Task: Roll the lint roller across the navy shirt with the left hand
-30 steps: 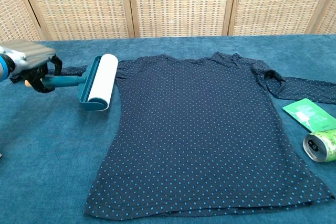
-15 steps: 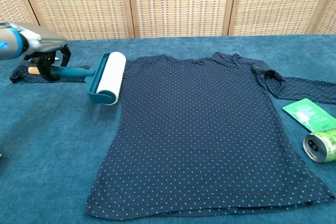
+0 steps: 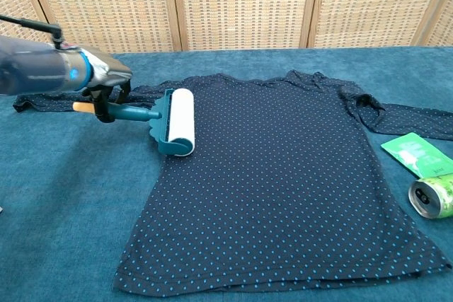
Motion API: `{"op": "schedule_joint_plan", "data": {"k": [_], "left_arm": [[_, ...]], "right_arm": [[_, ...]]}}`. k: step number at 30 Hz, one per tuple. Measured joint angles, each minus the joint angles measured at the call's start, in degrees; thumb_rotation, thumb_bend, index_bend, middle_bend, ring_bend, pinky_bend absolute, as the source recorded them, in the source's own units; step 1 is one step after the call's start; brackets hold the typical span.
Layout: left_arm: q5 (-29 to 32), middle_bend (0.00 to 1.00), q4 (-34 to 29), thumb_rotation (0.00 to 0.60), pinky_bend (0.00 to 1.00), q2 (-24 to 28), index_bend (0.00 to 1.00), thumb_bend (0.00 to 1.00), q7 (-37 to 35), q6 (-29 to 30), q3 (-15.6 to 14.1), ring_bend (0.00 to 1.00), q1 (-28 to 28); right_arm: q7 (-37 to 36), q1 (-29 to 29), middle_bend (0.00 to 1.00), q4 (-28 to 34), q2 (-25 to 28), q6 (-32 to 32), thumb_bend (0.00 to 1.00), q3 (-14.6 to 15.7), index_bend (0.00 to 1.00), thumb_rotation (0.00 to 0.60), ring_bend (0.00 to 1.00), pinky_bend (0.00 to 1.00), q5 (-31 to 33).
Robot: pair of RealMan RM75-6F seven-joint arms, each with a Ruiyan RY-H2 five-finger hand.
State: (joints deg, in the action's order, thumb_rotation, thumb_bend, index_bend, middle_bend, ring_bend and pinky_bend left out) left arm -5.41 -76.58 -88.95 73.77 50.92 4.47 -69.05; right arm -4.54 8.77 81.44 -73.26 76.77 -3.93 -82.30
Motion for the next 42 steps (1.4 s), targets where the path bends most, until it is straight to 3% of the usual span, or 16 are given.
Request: {"op": "schedule_joint_plan", "data": {"k": [13, 27, 35, 42], "left_arm": [[6.99, 0.83, 4.55, 0.600, 0.65, -6.93, 0.85, 0.50, 6.96, 1.21, 1.00, 0.72, -7.71], [15.56, 0.83, 14.36, 0.600, 0.65, -17.52, 0.85, 0.50, 16.32, 4.18, 8.69, 0.72, -16.91], [15.53, 0.83, 13.40, 0.600, 0.65, -17.72, 0.85, 0.50, 18.07, 6.07, 9.63, 0.72, -16.22], [13.52, 0.83, 9.40, 0.600, 0.65, -14.46, 0.85, 0.50, 17.65, 7.68, 7.22, 0.72, -12.05]], "right_arm": [[-2.77, 0.57, 0.00, -0.45, 0.39, -1.65, 0.02, 0.12, 0.00, 0.600, 0.00, 0.00, 0.20], [-6.08, 0.69, 0.00, -0.18, 1.24, -1.67, 0.02, 0.39, 0.00, 0.600, 0.00, 0.00, -0.65], [-6.38, 0.55, 0.00, 0.36, 1.66, -1.12, 0.02, 0.53, 0.00, 0.600, 0.00, 0.00, -1.12], [-5.16, 0.50, 0.00, 1.20, 1.66, -0.63, 0.02, 1.09, 0.00, 0.600, 0.00, 0.00, -2.16]]}}
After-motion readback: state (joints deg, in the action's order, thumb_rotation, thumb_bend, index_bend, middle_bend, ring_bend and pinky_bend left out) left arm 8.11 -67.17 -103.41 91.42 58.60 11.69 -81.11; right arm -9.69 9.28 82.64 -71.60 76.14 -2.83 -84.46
